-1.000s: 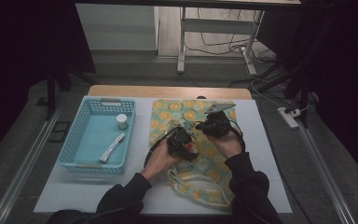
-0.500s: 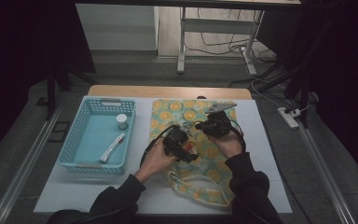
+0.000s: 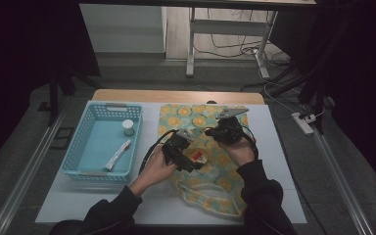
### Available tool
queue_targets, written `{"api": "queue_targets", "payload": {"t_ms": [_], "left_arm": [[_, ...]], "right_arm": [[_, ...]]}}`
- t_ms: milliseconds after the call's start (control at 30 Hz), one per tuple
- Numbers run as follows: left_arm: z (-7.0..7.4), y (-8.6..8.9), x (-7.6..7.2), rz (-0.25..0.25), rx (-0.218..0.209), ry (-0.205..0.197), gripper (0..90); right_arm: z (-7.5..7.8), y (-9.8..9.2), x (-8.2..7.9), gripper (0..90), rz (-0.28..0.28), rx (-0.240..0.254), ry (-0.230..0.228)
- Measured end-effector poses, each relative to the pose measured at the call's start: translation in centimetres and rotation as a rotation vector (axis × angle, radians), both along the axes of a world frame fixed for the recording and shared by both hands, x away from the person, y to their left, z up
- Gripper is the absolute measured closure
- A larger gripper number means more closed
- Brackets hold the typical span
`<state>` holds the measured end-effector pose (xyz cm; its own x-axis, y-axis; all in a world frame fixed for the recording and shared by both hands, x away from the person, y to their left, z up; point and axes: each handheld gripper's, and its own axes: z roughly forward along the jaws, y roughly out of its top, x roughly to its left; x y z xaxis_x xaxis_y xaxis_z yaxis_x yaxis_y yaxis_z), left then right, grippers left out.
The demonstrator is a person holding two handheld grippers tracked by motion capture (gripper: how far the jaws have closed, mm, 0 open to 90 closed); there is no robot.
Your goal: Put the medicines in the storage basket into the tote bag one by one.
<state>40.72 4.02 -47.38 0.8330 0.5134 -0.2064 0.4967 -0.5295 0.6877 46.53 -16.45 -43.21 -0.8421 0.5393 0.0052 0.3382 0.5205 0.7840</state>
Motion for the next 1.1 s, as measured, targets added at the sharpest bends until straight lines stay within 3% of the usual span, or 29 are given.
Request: {"api": "queue_targets", "payload": {"t_ms": [400, 567, 833, 1100], "left_arm": [[1.2, 2.8, -0.4, -0.008, -0.049, 0.020, 0.4], [1.5, 4.0, -0.6, -0.002, -0.040, 0.007, 0.0], [1.9, 6.5, -1.0, 0.060, -0.044, -0.009, 0.0], [2.0, 9.2, -1.4, 0.116, -0.003, -0.035, 0.0]], "right_arm": [[0.0, -0.1, 0.0, 89.9, -0.001, 0.000, -0.002], [0.1, -0.1, 0.0, 89.9, -0.002, 0.001, -0.002], [0.0, -0.3, 0.1, 89.9, -0.006, 0.002, 0.001], [0.1, -0.1, -0.1, 89.9, 0.013, -0.005, -0.012]]}}
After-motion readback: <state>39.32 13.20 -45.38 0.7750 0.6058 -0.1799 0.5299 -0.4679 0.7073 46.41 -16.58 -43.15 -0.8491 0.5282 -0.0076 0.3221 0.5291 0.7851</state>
